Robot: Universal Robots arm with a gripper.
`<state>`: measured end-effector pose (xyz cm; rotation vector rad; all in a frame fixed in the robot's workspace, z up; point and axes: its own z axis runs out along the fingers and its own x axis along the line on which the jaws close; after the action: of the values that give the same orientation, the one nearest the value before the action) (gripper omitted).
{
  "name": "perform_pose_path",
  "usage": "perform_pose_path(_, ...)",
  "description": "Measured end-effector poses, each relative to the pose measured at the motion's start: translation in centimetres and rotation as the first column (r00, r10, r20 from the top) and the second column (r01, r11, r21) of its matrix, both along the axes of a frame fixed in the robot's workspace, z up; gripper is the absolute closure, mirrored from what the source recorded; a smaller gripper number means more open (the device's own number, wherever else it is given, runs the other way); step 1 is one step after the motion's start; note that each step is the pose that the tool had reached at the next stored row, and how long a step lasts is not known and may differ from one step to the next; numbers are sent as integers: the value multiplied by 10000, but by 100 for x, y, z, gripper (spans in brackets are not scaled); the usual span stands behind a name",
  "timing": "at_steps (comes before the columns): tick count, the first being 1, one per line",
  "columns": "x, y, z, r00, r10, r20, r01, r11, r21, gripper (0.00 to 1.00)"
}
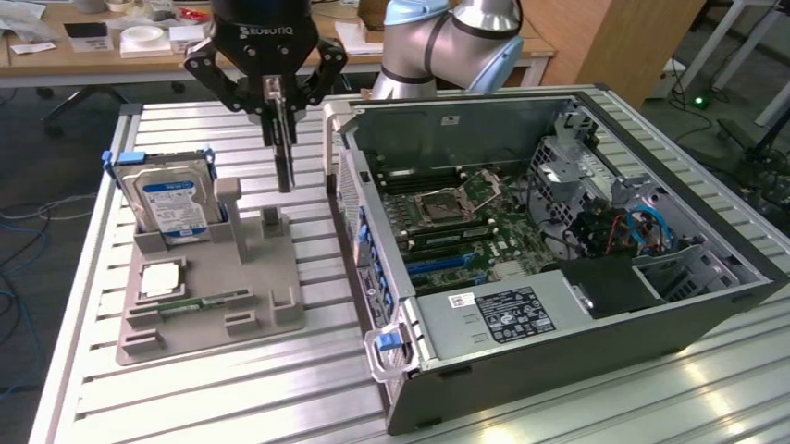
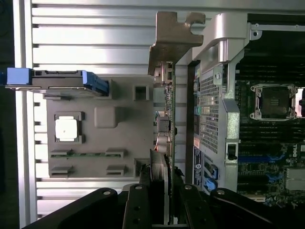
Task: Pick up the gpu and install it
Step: 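Pick up the gpu and move the gpu toward the slot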
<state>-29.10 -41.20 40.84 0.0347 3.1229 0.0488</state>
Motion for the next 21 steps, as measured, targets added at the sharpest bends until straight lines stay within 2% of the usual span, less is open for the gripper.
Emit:
perform_pose_path(9, 182, 4, -4, 10000, -70, 0, 70, 10000, 2, 73)
perform_pose_path(21, 553, 16, -13, 10000, -72, -1, 72, 10000, 2, 73)
